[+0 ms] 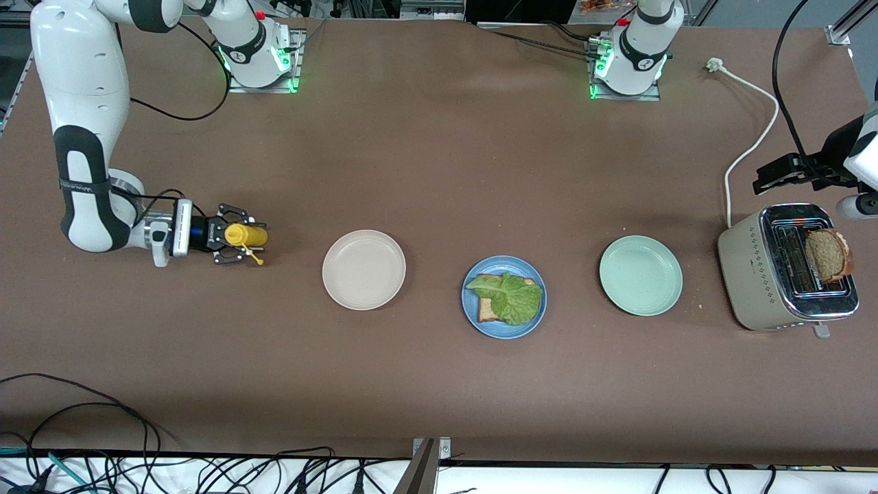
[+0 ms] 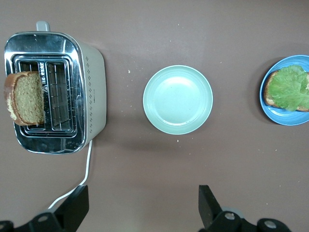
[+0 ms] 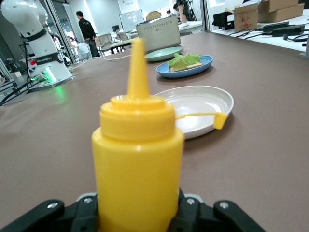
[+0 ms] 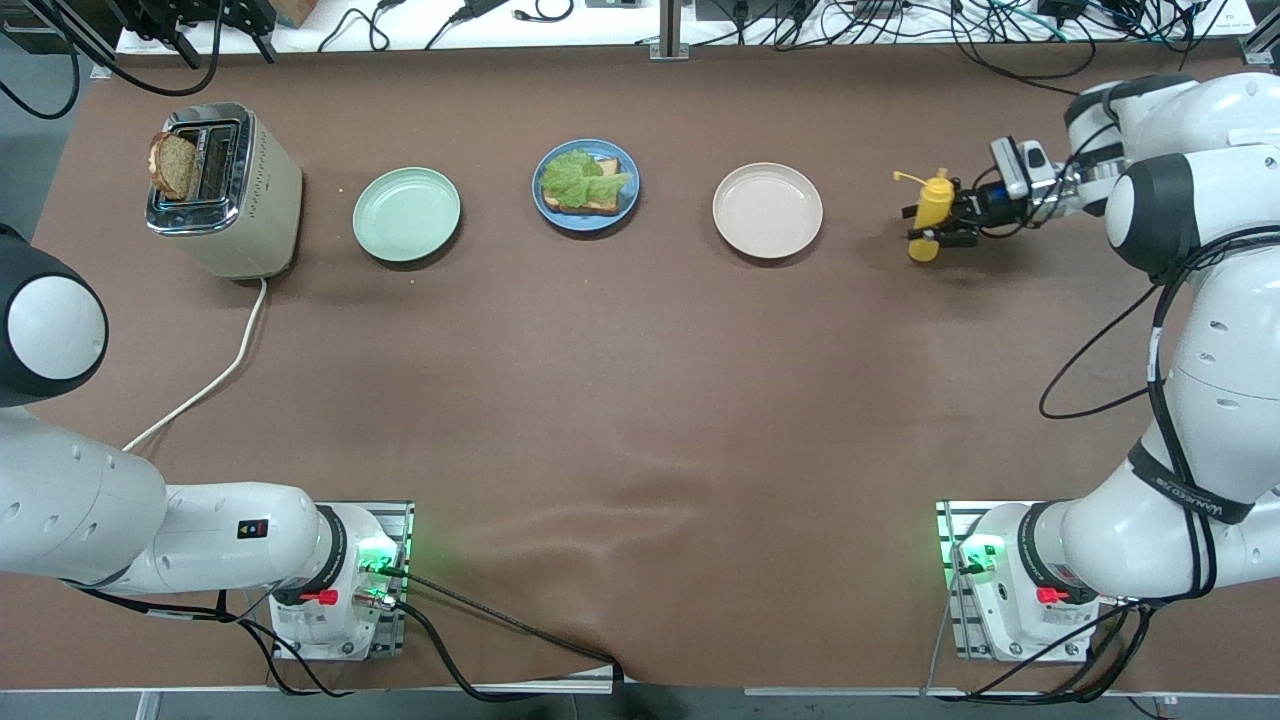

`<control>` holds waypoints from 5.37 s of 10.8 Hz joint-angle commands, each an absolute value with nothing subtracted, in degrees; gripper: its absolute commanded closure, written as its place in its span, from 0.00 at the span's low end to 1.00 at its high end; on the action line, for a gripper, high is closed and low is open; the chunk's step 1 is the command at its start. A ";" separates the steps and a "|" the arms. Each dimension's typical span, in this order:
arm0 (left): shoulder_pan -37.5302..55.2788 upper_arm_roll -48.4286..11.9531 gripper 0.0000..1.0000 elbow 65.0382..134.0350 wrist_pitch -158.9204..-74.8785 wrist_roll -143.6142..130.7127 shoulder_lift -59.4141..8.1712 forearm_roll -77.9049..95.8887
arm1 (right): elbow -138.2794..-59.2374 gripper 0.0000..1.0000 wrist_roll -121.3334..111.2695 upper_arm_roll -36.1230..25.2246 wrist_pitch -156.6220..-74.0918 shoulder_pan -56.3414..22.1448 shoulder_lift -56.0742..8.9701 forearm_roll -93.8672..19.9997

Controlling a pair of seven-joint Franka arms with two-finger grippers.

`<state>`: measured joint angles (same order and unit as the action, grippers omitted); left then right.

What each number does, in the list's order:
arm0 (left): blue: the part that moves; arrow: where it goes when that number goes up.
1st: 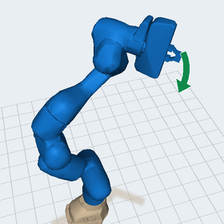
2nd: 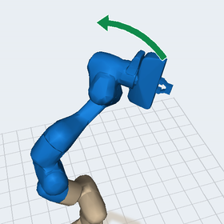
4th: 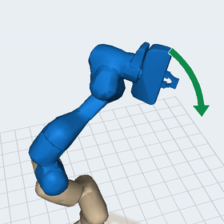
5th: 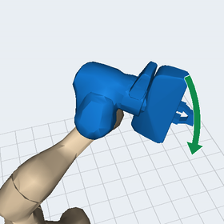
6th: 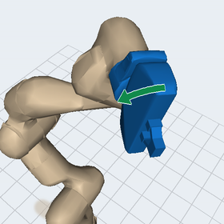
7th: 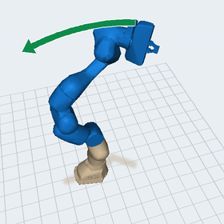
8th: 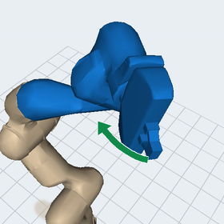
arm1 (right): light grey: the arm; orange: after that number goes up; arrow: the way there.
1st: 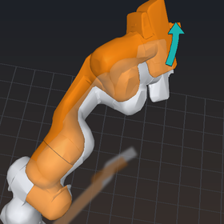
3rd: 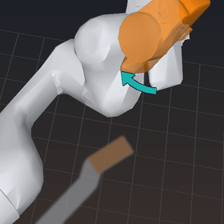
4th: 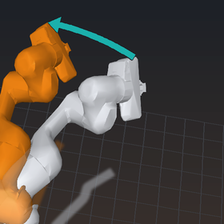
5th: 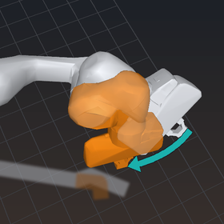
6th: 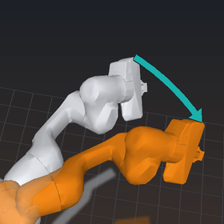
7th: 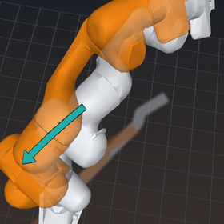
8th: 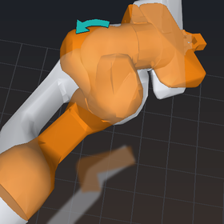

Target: Make sandwich in blue plate with both arms

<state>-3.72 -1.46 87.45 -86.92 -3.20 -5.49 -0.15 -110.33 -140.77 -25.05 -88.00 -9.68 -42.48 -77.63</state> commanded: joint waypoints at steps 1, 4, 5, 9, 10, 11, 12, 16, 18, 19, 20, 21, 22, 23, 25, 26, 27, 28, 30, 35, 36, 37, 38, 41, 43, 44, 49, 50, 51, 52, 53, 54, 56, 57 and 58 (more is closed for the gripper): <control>-4.21 -1.23 0.00 87.36 -85.87 -2.73 -5.36 -0.01 | -101.98 1.00 -130.30 -23.82 -91.66 -12.38 -42.89 -78.05; -4.22 -1.23 0.00 87.36 -85.87 -2.81 -5.36 0.00 | -91.44 1.00 -117.03 -23.99 -97.10 -17.12 -42.19 -74.10; -4.22 -1.23 0.00 87.45 -85.87 -2.81 -5.36 0.00 | -88.71 1.00 -114.11 -24.08 -100.08 -19.49 -42.19 -73.31; -4.04 -1.41 0.00 87.28 -85.87 -3.34 -5.36 0.09 | -85.87 1.00 -105.68 -24.26 -118.94 -31.17 -42.27 -69.88; -4.04 -1.41 0.00 87.28 -85.87 -3.51 -5.36 0.09 | -85.87 0.99 -102.34 -24.26 -124.83 -33.99 -42.36 -69.35; -4.04 -1.41 0.00 87.36 -85.87 -3.52 -5.36 0.09 | -85.78 0.99 -97.35 -24.26 -130.81 -37.32 -42.54 -68.39; -4.13 -1.41 0.00 87.45 -85.78 -3.52 -5.36 0.09 | -85.78 0.99 -92.34 -24.08 -137.13 -40.31 -42.80 -65.42; -4.66 -1.05 0.00 87.45 -85.17 -3.43 -5.36 0.09 | -85.69 1.00 -67.47 -24.00 -151.15 -49.38 -45.87 -44.88; -4.66 -1.05 0.00 87.45 -85.08 -3.43 -5.36 0.09 | -83.42 0.99 -60.85 -24.08 -153.44 -51.23 -48.06 -33.11; -4.66 -1.05 0.00 87.45 -85.17 -3.34 -5.36 0.09 | -82.02 0.99 -58.47 -24.17 -153.89 -51.85 -49.73 -28.87; -4.66 -1.05 0.00 87.45 -85.08 -3.34 -5.36 0.09 | -80.52 0.99 -56.10 -24.26 -153.98 -52.29 -51.23 -25.35; -4.66 -1.14 0.00 87.45 -85.08 -3.43 -5.36 0.09 | -78.51 0.99 -53.46 -24.34 -154.94 -53.25 -53.33 -21.57; -4.57 -1.14 0.00 87.45 -85.17 -3.43 -5.36 0.09 | -77.01 0.99 -50.31 -24.43 -155.30 -54.13 -55.09 -18.05; -4.57 -1.14 0.00 87.45 -85.08 -3.43 -5.36 0.09 | -75.60 0.99 -47.14 -24.43 -155.48 -54.58 -56.50 -14.71; -4.66 -1.14 0.00 87.45 -85.17 -3.43 -5.36 0.09 | -72.00 0.97 -43.17 -24.52 -155.65 -55.46 -59.93 -9.08; -4.66 -1.14 0.00 87.45 -85.08 -3.43 -5.36 0.09 | -70.85 0.97 -41.50 -24.61 -155.65 -55.81 -61.25 -6.79; -4.66 -1.14 0.00 87.45 -85.17 -3.43 -5.36 0.09 | -69.53 0.97 -40.35 -25.57 -155.31 -56.16 -62.48 -3.72; -4.66 -1.14 0.00 87.45 -85.17 -3.43 -5.36 0.09 | -68.65 0.97 -40.25 -26.36 -155.04 -56.95 -63.27 -0.56; -4.66 -1.14 0.00 87.45 -85.17 -3.43 -5.36 0.09 | -68.55 0.99 -40.25 -26.72 -154.95 -57.30 -63.72 4.63; -4.66 -1.14 0.00 87.45 -85.17 -3.34 -5.36 0.09 | -67.76 1.00 -40.17 -27.16 -153.46 -57.74 -64.25 6.77; -4.66 -1.14 0.00 87.45 -85.17 -3.34 -5.36 0.09 | -67.76 1.00 -40.17 -27.16 -153.46 -57.74 -64.25 6.77; -4.66 -1.14 0.00 87.45 -85.17 -3.34 -5.36 0.09 | -67.76 1.00 -39.82 -27.25 -153.02 -57.83 -64.07 6.68; -4.66 -1.14 0.00 87.45 -85.17 -3.25 -5.36 0.09 | -67.76 1.00 -39.47 -27.42 -151.36 -57.75 -63.12 6.33; -5.01 -1.06 0.00 87.36 -85.17 -2.81 -5.45 0.00 | -68.37 1.00 -40.25 -27.33 -143.64 -57.22 -54.00 0.48; -5.01 -1.05 0.00 86.75 -85.17 -2.72 -7.11 -0.17 | -68.82 1.00 -41.65 -27.33 -135.57 -55.55 -48.19 -4.90; -5.01 -1.05 0.00 86.66 -85.17 -2.72 -7.21 -0.44 | -68.91 1.00 -41.83 -27.42 -131.35 -55.37 -46.08 -7.01; -5.36 -0.97 0.00 86.66 -85.17 -2.72 -9.99 -0.70 | -70.14 1.00 -53.49 -27.51 -109.38 -45.47 -34.38 -22.21; -6.75 -0.97 0.00 86.57 -85.25 -2.64 -10.45 -0.70 | -70.22 1.00 -57.18 -27.51 -105.07 -42.57 -33.06 -24.76; -7.81 -1.05 0.00 86.57 -85.25 -1.77 -10.63 -0.70 | -70.40 1.00 -61.48 -27.51 -101.38 -40.28 -31.92 -26.70; -7.91 -0.97 0.00 86.57 -85.51 -0.80 -10.90 -0.79 | -70.66 1.00 -65.96 -27.51 -99.16 -37.99 -31.03 -27.59; -8.08 -0.97 0.00 86.57 -85.78 0.17 -11.51 -1.14 | -72.06 1.00 -70.53 -27.51 -97.40 -35.36 -29.98 -29.69; -9.48 -0.88 0.00 86.57 -86.04 1.05 -12.30 -1.06 | -73.46 1.00 -76.14 -27.51 -95.12 -32.72 -29.45 -33.10; -12.47 -0.97 0.00 86.57 -89.10 6.38 -14.14 -1.92 | -77.32 1.00 -87.22 -27.51 -92.73 -27.45 -29.44 -38.38; -13.61 -0.97 0.00 86.57 -90.34 9.90 -14.93 -3.76 | -80.04 1.00 -93.19 -27.51 -92.55 -24.99 -29.44 -40.84; -14.23 -0.97 0.00 86.57 -90.96 10.89 -15.81 -3.87 | -82.94 1.00 -100.04 -27.42 -92.46 -22.35 -29.79 -44.44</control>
